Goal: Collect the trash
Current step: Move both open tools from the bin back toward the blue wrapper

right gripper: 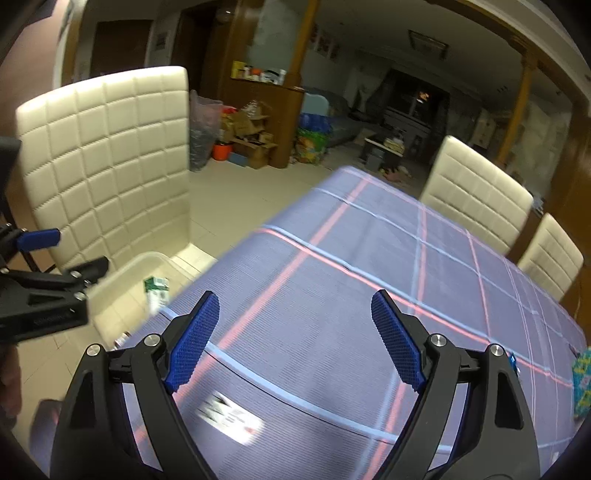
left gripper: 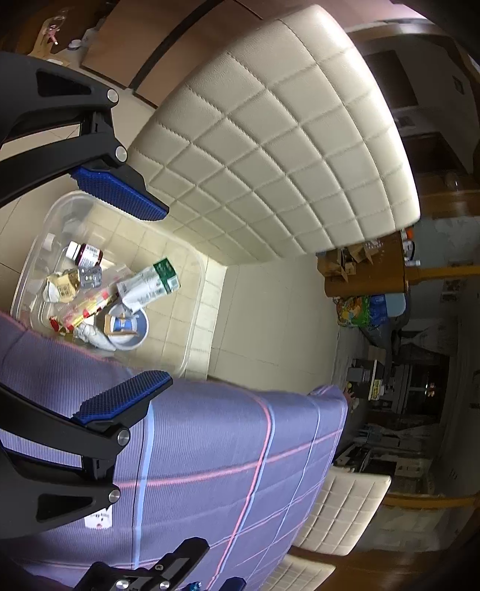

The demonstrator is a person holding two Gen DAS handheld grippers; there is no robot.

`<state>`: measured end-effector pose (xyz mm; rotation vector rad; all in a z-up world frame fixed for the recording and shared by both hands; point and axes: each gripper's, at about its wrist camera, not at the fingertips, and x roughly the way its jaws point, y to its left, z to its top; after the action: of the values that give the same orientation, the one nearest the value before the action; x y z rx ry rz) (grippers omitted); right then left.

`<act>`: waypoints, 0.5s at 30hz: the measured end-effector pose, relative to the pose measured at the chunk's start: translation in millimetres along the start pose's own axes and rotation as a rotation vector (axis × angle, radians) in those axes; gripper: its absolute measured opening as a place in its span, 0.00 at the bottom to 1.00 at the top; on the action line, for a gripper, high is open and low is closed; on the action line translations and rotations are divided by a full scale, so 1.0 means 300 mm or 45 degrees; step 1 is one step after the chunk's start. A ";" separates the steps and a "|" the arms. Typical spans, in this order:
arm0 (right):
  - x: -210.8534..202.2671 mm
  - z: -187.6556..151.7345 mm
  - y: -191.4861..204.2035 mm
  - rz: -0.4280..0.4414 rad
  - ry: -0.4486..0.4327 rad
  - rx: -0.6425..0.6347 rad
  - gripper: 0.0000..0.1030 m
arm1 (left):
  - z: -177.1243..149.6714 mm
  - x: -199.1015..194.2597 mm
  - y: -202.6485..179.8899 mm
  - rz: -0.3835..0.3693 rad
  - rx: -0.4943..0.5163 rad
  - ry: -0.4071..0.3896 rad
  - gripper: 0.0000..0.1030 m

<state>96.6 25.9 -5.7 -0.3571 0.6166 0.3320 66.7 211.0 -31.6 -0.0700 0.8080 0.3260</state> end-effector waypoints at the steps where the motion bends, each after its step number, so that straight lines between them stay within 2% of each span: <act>1: 0.003 -0.014 -0.024 -0.011 0.011 0.012 0.81 | 0.001 -0.001 -0.021 -0.009 0.011 0.002 0.79; 7: 0.014 -0.101 -0.190 -0.075 0.090 0.113 0.81 | 0.007 -0.022 -0.168 -0.073 0.091 0.000 0.79; 15: -0.037 -0.192 -0.360 -0.162 0.089 0.167 0.84 | -0.007 -0.031 -0.413 -0.180 0.211 0.021 0.79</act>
<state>102.9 -96.2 -18.3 -0.2816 0.6769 0.1567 97.9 90.7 -34.0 0.0258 0.8390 0.1244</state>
